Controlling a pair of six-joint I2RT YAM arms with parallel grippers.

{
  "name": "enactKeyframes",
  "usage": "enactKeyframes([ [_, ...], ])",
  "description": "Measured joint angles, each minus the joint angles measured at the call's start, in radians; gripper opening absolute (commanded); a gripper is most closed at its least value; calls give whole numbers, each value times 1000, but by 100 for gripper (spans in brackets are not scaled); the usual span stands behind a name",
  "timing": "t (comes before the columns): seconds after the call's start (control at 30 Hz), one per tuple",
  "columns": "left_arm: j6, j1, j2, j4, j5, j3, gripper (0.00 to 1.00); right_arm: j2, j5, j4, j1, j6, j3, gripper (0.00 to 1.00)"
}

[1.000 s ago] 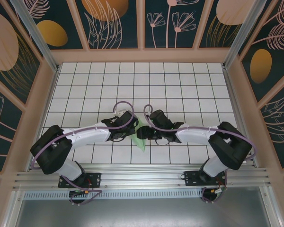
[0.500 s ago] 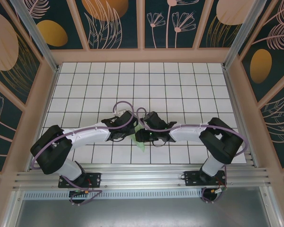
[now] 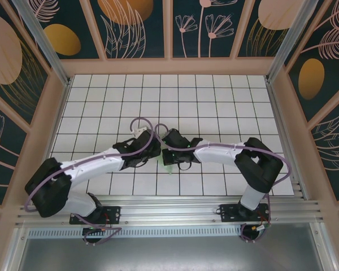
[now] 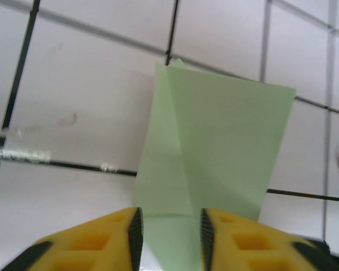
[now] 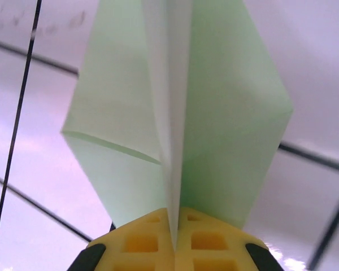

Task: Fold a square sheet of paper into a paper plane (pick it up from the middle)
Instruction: Move the paper plane to the center of the table.

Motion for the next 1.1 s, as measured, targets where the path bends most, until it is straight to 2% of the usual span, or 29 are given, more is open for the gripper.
enactKeyframes([
  [0.13,-14,7,-132,14,-54,-29,49,11,103,-115,-50,0,102,1],
  [0.33,-35,54,-224,18,-101,-117,49,116,142,-199,-136,-2,198,4],
  [0.47,-45,71,-229,13,-106,-154,49,220,149,-240,-145,-8,267,10],
  [0.53,-45,74,-229,10,-105,-155,49,256,151,-252,-145,-10,291,20],
  [0.57,-45,75,-229,10,-105,-155,48,264,151,-259,-145,-13,300,21],
  [0.8,-45,82,-217,12,-105,-155,48,293,153,-296,-145,-12,345,22],
  [1.1,-44,85,-160,11,-98,-149,49,333,176,-351,-129,5,402,17],
])
